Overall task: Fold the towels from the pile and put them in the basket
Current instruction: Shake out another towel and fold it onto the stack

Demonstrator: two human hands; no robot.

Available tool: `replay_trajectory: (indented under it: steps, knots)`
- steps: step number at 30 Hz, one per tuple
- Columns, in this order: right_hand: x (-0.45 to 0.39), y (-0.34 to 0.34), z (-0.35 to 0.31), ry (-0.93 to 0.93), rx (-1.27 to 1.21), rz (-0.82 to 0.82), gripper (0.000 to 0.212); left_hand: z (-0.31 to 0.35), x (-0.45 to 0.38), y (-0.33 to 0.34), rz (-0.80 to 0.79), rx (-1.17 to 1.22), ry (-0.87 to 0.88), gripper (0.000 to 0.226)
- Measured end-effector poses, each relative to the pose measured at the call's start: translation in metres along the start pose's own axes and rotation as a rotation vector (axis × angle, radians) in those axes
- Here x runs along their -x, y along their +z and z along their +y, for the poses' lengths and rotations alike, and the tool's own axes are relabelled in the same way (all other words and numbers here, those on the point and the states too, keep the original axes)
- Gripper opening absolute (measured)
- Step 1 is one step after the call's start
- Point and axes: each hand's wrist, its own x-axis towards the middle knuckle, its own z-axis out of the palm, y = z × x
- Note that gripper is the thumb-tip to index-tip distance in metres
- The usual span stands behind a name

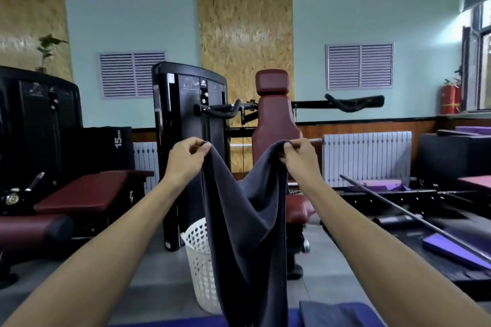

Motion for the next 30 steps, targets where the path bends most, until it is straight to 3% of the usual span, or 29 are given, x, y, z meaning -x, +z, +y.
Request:
replay_trajectory:
  steps: [10, 15, 22, 30]
  knots:
    - [0.109, -0.043, -0.016, -0.092, 0.095, 0.019, 0.008, 0.022, 0.101, -0.024, -0.045, 0.185, -0.061, 0.014]
    - [0.16, -0.058, 0.001, 0.009, 0.114, -0.066, 0.008, -0.003, 0.157, -0.01, -0.115, 0.231, -0.19, 0.015]
    - [0.255, -0.06, 0.131, 0.336, 0.252, -0.258, 0.016, -0.128, 0.288, 0.039, -0.266, 0.213, -0.655, 0.011]
    - [0.34, -0.05, 0.278, 0.652, 0.445, -0.395, 0.016, -0.248, 0.412, 0.085, -0.403, 0.101, -1.039, 0.011]
